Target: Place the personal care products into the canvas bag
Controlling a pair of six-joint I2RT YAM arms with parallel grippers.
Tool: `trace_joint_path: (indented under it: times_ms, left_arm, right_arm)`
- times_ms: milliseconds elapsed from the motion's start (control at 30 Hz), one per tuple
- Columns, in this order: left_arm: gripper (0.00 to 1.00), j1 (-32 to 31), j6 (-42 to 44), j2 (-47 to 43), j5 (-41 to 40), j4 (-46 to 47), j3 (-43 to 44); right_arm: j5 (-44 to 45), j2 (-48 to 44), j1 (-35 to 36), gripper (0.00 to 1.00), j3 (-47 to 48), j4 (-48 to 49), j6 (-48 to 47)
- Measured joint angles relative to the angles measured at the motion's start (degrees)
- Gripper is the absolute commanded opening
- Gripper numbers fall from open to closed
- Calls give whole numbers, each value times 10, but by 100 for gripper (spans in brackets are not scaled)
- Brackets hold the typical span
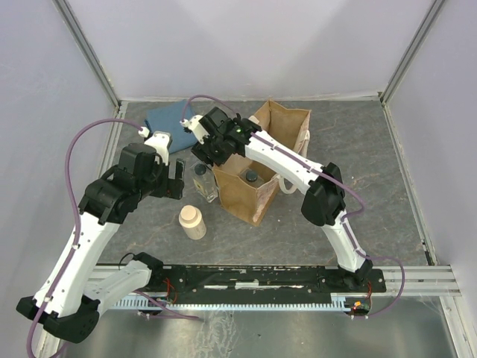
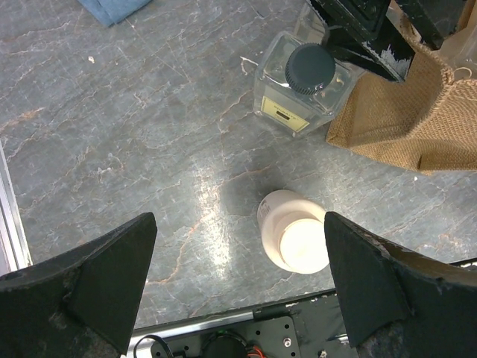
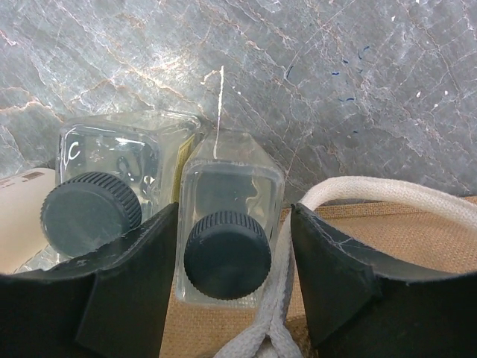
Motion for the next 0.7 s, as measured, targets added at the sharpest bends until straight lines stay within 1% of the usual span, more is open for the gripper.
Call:
trace_joint_path:
  times_ms: [100,133,167,267,400,433,700]
  left_arm:
    - [100,0,0,0,0,1,-2]
    - [100,0,0,0,0,1,-2]
    - [100,0,0,0,0,1,-2]
    - [100,0,0,0,0,2,-2]
    - [100,0,0,0,0,3,-2]
    - [100,0,0,0,0,3,-2]
    - [100,0,0,0,6,10,-12]
  right_arm:
    - [-3,4,0,63,0,0,0]
    - [-3,5,0,60,0,1,0]
    - [-5,5,0,55,0,2,0]
    - [-6,6,0,30,0,4,0]
    - [-5,6,0,1,0,4,-2]
    - [-4,6,0,0,0,4,-2]
    - [21,-2,0,0,0,-12,1]
